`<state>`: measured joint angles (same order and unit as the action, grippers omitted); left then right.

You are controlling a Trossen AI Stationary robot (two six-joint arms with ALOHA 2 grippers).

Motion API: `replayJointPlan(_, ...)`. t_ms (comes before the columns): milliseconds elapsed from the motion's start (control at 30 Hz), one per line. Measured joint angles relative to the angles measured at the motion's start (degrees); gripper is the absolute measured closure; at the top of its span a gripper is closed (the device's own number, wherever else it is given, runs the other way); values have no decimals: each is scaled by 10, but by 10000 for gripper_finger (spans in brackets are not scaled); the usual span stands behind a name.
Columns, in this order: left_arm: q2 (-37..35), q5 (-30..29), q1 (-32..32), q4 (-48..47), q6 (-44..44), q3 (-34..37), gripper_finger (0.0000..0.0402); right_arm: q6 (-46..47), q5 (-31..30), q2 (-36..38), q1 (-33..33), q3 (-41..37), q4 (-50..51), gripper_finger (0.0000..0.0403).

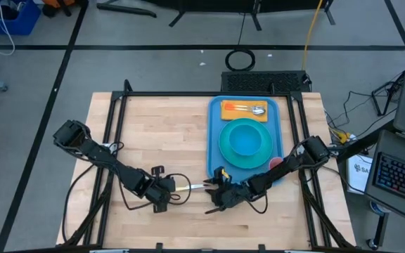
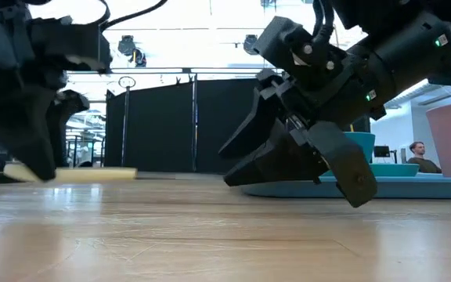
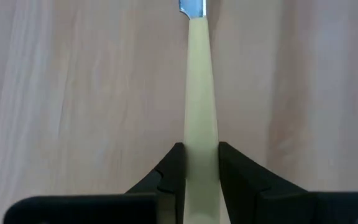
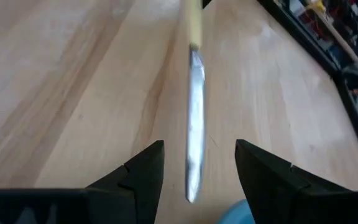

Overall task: Set up tray
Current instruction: Put the yellow table knife to the right of the orange spoon on the yellow table napkin on the blue serving tray

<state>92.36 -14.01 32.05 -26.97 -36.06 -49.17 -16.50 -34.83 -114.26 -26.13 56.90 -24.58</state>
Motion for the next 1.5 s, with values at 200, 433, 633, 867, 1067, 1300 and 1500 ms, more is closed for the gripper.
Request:
replayJointPlan(200, -37, 4, 1, 18, 18, 0, 327, -44, -26, 0, -15, 0, -22, 220)
replayJointPlan(433, -70, 34, 1, 19, 30, 0, 327, -92, -74, 0, -38, 0, -44, 254)
replayJointPlan(633, -73, 53, 1, 20, 30, 0, 327, -126, -109, 0, -52, 0, -86, 278)
replayJointPlan(867, -73, 65, -3, 31, 32, -1, 327, -142, -117, 0, -55, 0, -87, 289)
replayJointPlan(1067, -73, 67, -4, 27, 34, -1, 327, -149, -117, 0, -61, 0, -97, 289)
replayJointPlan(1300, -73, 71, -4, 27, 34, -1, 327, -159, -126, 0, -67, 0, -99, 290)
replayJointPlan(1500, -73, 71, -4, 27, 34, -1, 327, -159, -132, 0, -67, 0, -99, 290)
